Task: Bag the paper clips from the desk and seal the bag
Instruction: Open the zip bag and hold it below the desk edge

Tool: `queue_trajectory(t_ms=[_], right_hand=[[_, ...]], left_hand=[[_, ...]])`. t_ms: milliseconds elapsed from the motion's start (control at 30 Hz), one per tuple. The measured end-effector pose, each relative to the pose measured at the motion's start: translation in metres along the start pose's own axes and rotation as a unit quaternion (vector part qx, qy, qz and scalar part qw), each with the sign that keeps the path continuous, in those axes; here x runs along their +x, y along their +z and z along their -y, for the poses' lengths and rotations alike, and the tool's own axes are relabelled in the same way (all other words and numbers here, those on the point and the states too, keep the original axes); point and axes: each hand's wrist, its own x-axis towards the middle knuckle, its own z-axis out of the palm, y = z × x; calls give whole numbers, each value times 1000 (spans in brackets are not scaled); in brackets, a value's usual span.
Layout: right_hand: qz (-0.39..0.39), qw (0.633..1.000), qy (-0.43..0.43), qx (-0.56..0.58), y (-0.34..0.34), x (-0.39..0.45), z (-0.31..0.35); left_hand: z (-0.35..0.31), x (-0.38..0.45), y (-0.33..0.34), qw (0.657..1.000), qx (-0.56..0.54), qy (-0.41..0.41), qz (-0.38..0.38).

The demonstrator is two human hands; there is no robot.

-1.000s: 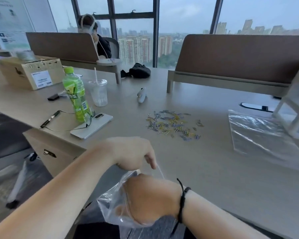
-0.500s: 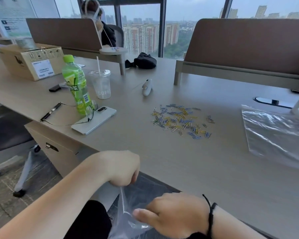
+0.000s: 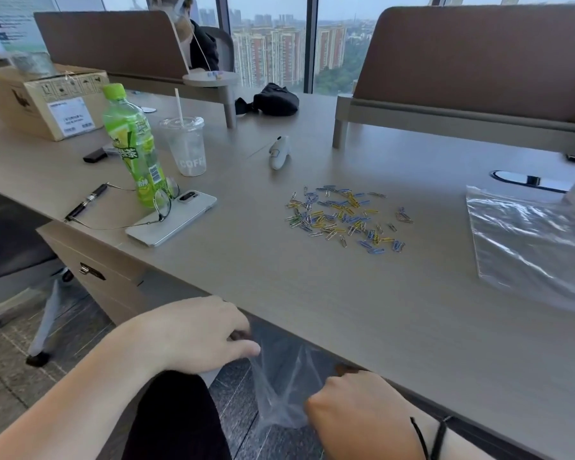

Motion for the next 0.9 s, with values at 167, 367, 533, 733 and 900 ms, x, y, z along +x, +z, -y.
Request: queue_trajectory(t_ms=[167,367,533,733,900], right_hand=[[-26,998,9,51,-2,-1,1],[-61,995,-23,74,-7,-10,-1],[-48,993,-76,78,-4,-17,-14],[-148,985,-92,-4,15,-18,-17],[-193,977,-89,-12,19,-21,-22]], left_hand=[[8,-5,-2,1000,-13,20,-15],[21,2,5,990,-43,88,-104],[22,0,13,985,-76,113,-104],[17,8,26,987,-63,116,-95],[17,11,30,986,-50,110,-116]])
